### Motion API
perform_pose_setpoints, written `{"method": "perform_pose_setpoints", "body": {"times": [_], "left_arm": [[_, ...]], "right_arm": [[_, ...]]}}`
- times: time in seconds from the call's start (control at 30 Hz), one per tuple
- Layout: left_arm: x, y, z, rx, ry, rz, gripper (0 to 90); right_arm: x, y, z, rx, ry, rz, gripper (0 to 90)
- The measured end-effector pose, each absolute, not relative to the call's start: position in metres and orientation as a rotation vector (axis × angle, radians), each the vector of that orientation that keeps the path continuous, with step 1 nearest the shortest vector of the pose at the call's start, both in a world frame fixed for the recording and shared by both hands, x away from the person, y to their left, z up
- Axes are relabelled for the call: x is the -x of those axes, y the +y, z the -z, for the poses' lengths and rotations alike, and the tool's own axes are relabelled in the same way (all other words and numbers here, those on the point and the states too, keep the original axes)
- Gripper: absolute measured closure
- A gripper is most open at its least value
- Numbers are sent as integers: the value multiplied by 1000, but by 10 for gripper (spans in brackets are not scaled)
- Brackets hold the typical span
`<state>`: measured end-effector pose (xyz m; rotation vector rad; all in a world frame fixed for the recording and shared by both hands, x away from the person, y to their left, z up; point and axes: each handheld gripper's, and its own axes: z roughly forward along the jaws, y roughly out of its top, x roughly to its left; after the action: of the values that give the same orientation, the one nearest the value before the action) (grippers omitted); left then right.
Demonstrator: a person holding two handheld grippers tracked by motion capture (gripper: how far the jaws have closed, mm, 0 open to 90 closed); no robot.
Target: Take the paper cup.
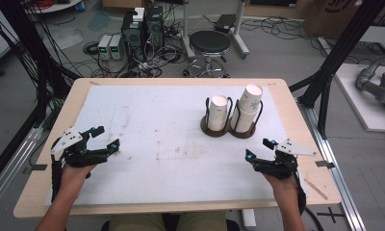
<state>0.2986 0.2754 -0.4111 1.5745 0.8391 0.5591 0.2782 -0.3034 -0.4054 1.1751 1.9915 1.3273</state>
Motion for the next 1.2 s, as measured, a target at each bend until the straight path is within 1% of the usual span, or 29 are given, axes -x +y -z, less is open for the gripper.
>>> {"method": "perform_pose_setpoints", "body": {"times": [0.37,0.67,1.0,1.2], "left_arm": [[-305,279,411,-1563,848,-523,163],[-300,278,410,-1573,837,-527,160],[-297,280,412,-1575,839,-517,163],[-298,278,415,-1582,837,-506,162]], "right_arm": [[-276,-301,405,-1178,1989,-1332,184],[-279,-283,402,-1160,2045,-1351,184],[-293,-261,385,-1085,2084,-1403,184],[-314,-249,364,-1051,2058,-1430,184]]}}
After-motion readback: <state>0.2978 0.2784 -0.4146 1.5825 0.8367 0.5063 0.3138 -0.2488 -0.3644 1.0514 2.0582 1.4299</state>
